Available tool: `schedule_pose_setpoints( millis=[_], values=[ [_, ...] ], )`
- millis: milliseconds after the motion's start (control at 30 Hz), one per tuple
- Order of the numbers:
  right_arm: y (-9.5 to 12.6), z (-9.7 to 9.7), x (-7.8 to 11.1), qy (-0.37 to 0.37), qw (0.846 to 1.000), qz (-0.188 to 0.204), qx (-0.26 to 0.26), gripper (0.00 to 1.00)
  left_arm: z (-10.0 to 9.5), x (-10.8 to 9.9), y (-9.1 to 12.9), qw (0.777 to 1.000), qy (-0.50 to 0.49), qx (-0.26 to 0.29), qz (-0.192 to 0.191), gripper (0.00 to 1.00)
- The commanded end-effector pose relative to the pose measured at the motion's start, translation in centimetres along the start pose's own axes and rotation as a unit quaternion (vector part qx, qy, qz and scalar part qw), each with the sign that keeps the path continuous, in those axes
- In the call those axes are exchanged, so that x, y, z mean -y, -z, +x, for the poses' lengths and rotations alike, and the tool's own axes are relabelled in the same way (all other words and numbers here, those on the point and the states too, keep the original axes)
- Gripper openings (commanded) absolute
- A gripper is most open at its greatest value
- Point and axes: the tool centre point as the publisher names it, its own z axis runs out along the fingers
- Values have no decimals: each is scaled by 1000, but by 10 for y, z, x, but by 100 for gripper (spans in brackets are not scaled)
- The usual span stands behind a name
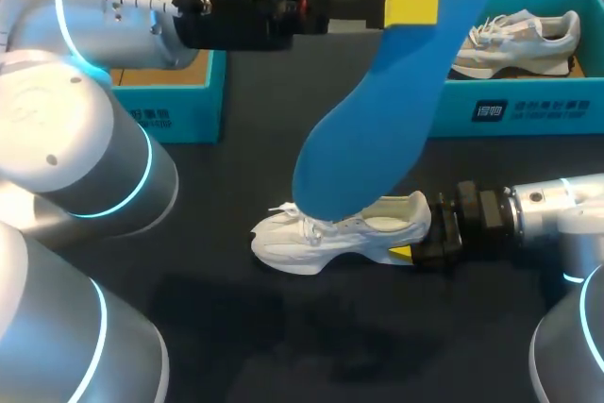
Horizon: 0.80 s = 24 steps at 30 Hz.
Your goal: Take the shoe out of the shoebox, open the shoe tongue, remove and reinsert the insole, then place the shoe into the shoebox
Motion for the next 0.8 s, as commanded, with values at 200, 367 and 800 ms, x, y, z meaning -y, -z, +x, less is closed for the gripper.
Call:
schedule_pose_setpoints(
  millis=[200,367,800],
  values=[
    [-2,1,2,1,1000,1,1,0,1,-2,4,1000,6,7,4,0],
    [-2,1,2,1,1000,1,1,0,1,-2,4,1000,6,7,4,0],
    [-2,1,2,1,1000,1,1,0,1,-2,4,1000,6,7,4,0]
  ],
)
